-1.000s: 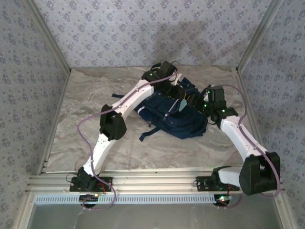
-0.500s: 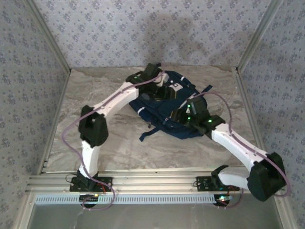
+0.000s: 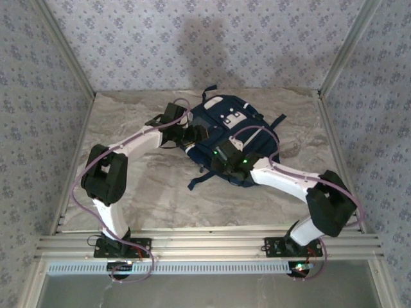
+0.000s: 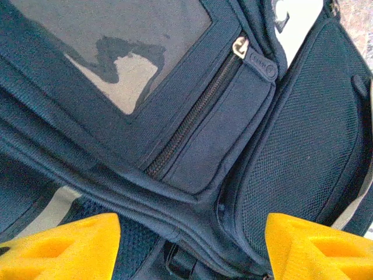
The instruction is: Pack books, pencil case, and school supplies into a backpack
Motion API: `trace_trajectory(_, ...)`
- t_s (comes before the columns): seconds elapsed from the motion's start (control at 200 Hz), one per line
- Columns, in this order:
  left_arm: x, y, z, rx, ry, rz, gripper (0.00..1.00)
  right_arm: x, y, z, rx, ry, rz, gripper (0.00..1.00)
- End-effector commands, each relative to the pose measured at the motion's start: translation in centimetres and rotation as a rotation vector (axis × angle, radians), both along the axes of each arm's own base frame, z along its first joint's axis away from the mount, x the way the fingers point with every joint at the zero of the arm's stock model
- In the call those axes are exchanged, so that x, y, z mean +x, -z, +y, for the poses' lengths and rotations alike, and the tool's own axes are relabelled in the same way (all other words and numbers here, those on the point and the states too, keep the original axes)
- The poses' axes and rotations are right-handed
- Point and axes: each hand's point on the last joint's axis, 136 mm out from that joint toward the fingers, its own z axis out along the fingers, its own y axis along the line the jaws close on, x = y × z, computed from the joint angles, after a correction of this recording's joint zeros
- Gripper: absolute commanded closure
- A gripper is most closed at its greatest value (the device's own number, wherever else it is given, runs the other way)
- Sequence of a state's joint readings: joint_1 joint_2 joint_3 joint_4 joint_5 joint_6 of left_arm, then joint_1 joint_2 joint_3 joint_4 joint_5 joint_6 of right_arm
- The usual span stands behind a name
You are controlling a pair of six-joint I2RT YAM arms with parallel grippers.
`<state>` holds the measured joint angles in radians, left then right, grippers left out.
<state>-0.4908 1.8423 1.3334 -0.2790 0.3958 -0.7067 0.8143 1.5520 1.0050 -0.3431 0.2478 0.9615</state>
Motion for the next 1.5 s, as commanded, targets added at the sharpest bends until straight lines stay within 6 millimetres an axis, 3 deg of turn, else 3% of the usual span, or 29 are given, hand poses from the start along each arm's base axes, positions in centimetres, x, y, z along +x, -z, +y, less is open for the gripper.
trace_trajectory(0.0, 1.3, 0.6, 0.0, -0.042, -0.04, -0.04, 0.35, 1.0, 0.5, -0.2, -0.065, 0.1, -0.011, 0.49)
trace_trajectory(0.18, 1.6, 3.6, 0.6, -0.045, -0.08, -0.015, 0.39, 1.1, 3.1, -1.1, -0.119, 0.193, 0.02, 0.49)
trace_trajectory(0.415, 1.5, 6.7, 0.7, -0.043, -0.076, 0.045, 0.41, 2.5, 4.0, -2.2, -0.17, 0.29, -0.01, 0.5)
trace_trajectory(0.475, 1.6, 6.9, 0.9, -0.047, -0.083, 0.047, 0.41, 2.9, 4.3, -2.4, -0.156, 0.311, -0.012, 0.57)
trace_trajectory(0.57, 2.0, 7.2, 1.5, -0.047, -0.098, 0.051, 0.42, 3.0, 4.4, -2.8, -0.162, 0.318, -0.008, 0.84)
trace_trajectory(0.68, 2.6, 7.7, 1.9, -0.049, -0.117, 0.056, 0.42, 2.8, 4.1, -3.2, -0.158, 0.31, -0.004, 0.9)
trace_trajectory(0.755, 3.3, 8.1, 2.2, -0.041, -0.133, 0.057, 0.41, 2.4, 3.9, -3.2, -0.147, 0.283, 0.007, 1.0)
trace_trajectory(0.939, 5.6, 9.1, 3.1, -0.009, -0.17, 0.069, 0.41, 0.5, 3.7, -3.6, -0.116, 0.099, 0.08, 1.0)
trace_trajectory(1.154, 7.6, 9.0, 4.4, 0.029, -0.192, 0.066, 0.42, -1.3, 3.5, -7.0, -0.16, -0.079, 0.143, 1.0)
trace_trajectory(1.494, 9.3, 8.8, 5.7, 0.09, -0.201, 0.064, 0.42, -0.3, 2.8, -13.2, -0.246, -0.225, 0.228, 1.0)
